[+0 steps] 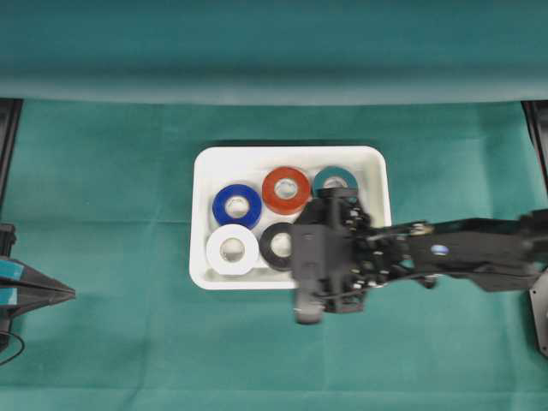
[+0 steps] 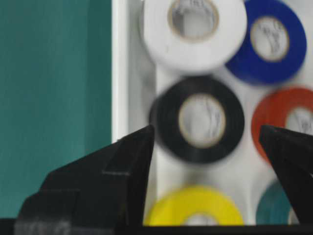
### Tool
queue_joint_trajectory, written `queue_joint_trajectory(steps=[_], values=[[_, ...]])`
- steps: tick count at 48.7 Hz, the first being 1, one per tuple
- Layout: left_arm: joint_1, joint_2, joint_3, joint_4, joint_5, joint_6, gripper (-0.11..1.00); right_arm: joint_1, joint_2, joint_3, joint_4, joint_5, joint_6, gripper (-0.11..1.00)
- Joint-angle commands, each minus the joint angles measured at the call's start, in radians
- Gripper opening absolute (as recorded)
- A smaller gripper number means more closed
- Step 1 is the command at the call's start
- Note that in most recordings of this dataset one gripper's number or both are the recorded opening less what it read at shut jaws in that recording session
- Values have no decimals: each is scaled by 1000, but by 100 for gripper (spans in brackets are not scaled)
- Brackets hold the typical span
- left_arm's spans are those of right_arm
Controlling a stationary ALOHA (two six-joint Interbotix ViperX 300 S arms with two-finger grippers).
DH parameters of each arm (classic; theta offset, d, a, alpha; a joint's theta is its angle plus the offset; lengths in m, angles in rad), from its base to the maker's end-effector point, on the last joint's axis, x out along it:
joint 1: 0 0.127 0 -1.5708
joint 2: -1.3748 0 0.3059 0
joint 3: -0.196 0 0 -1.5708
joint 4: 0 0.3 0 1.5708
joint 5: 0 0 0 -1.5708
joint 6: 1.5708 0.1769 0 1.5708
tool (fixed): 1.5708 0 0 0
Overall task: Put the tape into the white case with the right arm.
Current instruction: 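Release the white roll and withdraw the right gripper right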
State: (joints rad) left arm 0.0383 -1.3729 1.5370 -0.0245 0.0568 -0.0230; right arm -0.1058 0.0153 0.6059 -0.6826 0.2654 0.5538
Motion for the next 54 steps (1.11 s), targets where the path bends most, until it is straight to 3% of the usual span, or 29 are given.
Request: queue_joint_trajectory(steps=[1, 23, 46, 54], values=[[2, 9, -14, 2, -9, 2, 0, 0, -89, 48, 3, -14, 6, 60], [2, 9, -14, 2, -9, 2, 0, 0, -400, 367, 3, -120, 115, 60], [2, 9, -17, 2, -9, 2, 0, 0, -687, 569, 3, -126, 167, 59], [2, 9, -17, 2, -9, 2, 0, 0, -767, 635, 5, -181, 193, 59]])
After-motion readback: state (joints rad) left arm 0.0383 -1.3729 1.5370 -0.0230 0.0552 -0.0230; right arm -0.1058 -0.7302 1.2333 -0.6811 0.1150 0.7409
